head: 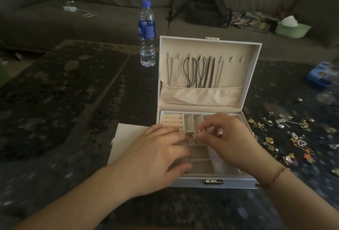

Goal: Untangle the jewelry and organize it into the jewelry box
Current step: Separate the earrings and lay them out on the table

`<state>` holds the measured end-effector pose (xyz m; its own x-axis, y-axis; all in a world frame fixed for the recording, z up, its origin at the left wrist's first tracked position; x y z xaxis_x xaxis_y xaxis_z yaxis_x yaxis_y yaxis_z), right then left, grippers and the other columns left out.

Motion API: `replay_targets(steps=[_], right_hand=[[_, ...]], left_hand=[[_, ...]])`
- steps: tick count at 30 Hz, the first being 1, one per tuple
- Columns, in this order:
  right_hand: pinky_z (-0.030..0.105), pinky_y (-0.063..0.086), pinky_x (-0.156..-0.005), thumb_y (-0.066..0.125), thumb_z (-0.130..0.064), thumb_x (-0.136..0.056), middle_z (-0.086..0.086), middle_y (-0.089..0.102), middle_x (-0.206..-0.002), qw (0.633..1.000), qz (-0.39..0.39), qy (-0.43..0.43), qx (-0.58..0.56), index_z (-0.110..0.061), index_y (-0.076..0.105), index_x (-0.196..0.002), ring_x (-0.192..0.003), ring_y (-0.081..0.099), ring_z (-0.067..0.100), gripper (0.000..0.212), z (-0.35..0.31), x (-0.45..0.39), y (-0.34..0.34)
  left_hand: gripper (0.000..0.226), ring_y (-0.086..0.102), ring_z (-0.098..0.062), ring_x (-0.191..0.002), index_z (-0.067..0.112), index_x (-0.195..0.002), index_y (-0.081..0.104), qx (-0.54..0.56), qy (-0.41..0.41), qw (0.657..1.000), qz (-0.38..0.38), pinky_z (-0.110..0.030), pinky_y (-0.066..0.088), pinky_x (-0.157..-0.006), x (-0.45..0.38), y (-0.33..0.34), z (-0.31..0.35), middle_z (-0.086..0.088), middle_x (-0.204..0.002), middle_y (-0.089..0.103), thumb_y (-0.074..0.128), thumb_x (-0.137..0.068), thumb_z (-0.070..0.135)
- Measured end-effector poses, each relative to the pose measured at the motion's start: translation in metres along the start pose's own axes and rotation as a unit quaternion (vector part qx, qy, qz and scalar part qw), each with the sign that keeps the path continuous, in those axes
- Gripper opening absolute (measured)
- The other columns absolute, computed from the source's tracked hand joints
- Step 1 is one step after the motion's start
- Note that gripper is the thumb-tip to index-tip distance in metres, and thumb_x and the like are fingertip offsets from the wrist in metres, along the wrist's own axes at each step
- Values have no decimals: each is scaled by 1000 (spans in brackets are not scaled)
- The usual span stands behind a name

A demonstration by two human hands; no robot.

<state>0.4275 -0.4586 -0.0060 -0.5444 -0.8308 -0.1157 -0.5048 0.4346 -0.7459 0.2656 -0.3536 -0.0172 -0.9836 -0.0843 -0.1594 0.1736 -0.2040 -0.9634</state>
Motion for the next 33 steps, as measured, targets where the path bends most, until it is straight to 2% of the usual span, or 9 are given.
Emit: replay_targets(steps=[1,5,8,12,16,20,25,29,33], right_hand=[[10,38,-65,75,-31,-81,-12,62,-86,1000,-7,1,15,-40,64,-72,-74,54,-2,17,0,0,0],[6,36,-63,72,-35,-84,-12,58,-89,998,-12,-6,61,-37,69,-80,-75,50,-3,5,-1,-4,4],[12,37,-65,68,-35,-88,-12,59,-87,996,-37,-27,82,-34,74,-86,-77,53,-1,6,-2,-6,8],[28,51,-71,63,-36,-90,-15,66,-80,991,-25,-31,124,-34,74,-98,-75,59,1,13,2,-4,5],[24,50,-63,68,-32,-88,-15,62,-69,992,21,-29,125,-37,71,-93,-64,55,-2,8,4,-2,-7],[29,53,-65,65,-37,-88,-18,58,-83,981,-17,-69,180,-39,73,-91,-74,55,2,9,2,2,-7],[27,49,-69,56,-36,-92,-18,53,-90,971,-57,-88,214,-39,72,-99,-84,53,3,18,2,2,-6],[22,48,-65,59,-29,-90,-21,55,-85,978,-12,-86,187,-37,72,-98,-73,52,-2,17,2,2,-22],[9,40,-64,67,-21,-86,-20,62,-79,988,103,-35,109,-32,74,-90,-70,57,-5,14,26,3,-65]], left_hand=[[37,48,-13,-129,37,-103,68,-2,-1,1000,0,-42,41,-109,0,1,0,14,-128,60,39,-96,58],[35,48,-14,-131,37,-104,68,1,-2,1000,-10,-41,40,-110,0,2,-1,13,-128,60,40,-97,56],[35,46,-13,-133,37,-105,67,1,-3,1000,-13,-40,37,-112,0,2,-1,14,-131,59,39,-97,57],[37,48,-14,-131,37,-106,69,0,-7,1000,-9,-42,41,-110,0,2,-1,12,-131,60,39,-96,57],[39,49,-13,-130,37,-111,68,-3,-9,1000,-5,-42,42,-109,0,1,0,13,-132,60,39,-96,58],[40,52,-12,-126,36,-111,68,-23,-13,1000,-2,-40,45,-105,-1,1,2,12,-128,61,41,-95,59],[59,26,-14,-146,38,-129,57,-31,-28,998,-40,-44,22,-121,-4,2,6,11,-150,43,21,-97,71],[83,5,-11,-152,39,-141,45,-22,-34,998,-52,-46,0,-124,-9,1,11,16,-156,33,-1,-87,82],[81,14,-11,-148,38,-137,52,-11,-35,998,-43,-45,5,-123,-14,1,14,15,-149,39,5,-89,83]])
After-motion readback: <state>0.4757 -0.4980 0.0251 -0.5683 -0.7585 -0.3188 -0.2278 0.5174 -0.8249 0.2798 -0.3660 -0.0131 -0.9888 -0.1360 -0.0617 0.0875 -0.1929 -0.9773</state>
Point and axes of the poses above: each hand's wrist, its own x-axis away from the middle knuckle, its own y-axis out of the palm, z = x × y, the point moved 3 cm from there along -x, towards the middle knuckle
